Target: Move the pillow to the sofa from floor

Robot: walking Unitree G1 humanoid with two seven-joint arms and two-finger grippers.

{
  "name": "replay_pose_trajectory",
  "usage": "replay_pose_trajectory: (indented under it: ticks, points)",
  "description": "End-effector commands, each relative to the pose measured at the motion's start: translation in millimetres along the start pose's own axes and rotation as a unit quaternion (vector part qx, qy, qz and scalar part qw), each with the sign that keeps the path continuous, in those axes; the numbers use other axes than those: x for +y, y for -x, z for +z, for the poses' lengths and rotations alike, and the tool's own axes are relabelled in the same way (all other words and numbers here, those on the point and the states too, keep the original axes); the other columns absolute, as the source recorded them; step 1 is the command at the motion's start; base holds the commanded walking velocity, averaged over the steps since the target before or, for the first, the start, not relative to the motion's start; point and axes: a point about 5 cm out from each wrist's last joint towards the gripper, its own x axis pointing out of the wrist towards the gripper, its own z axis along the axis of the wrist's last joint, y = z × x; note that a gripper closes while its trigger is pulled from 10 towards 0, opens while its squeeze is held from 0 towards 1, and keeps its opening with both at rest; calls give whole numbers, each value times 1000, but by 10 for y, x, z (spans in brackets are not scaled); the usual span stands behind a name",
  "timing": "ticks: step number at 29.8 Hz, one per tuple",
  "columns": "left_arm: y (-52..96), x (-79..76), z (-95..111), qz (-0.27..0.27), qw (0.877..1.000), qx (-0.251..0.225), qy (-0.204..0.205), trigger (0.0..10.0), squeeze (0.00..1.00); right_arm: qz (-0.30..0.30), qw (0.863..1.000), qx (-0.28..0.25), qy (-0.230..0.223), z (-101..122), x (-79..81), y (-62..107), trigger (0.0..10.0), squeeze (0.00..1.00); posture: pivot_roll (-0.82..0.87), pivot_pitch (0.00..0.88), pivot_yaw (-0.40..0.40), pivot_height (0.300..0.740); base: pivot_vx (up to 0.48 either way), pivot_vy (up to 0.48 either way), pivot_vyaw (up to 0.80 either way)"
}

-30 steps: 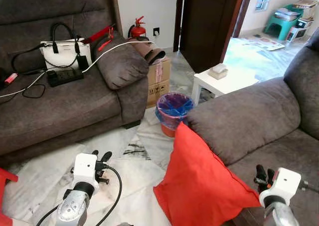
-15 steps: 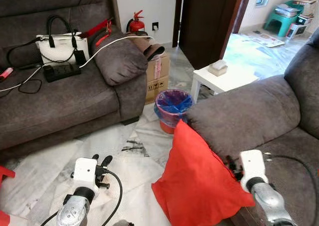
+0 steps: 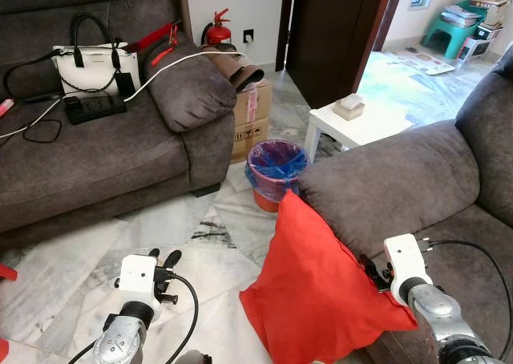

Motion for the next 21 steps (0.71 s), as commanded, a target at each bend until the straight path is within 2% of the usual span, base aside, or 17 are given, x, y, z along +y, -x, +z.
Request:
replay_pose_trajectory:
  ticks: [1,6,10,13,16,20,21]
  points:
    - [4,15,-7,2,1000,6,5,10000,0,11,999,38,15,-127,-26,34,10000,1000,144,116,-23,633,0,0,0]
    - [-10,32,4,2,1000,5,4,10000,0,45,997,62,33,-180,-26,54,10000,1000,143,117,-20,633,0,0,0]
    - [-12,36,2,3,1000,6,3,10000,0,43,995,70,65,-158,-118,70,10000,1000,141,115,-21,633,0,0,0]
    - [-5,14,-5,0,1000,7,7,10000,0,48,985,110,121,-202,-233,112,10000,1000,137,117,-25,633,0,0,0]
    - [0,10,-12,1,1000,8,8,10000,0,65,984,116,121,-188,-235,112,10000,1000,138,117,-26,633,0,0,0]
    - [7,-6,-24,-1,1000,11,11,10000,0,88,974,144,152,-227,-218,122,10000,1000,137,120,-29,633,0,0,0]
    - [8,-9,-28,-1,1000,11,11,10000,0,81,975,146,145,-223,-227,120,10000,1000,138,117,-32,633,0,0,0]
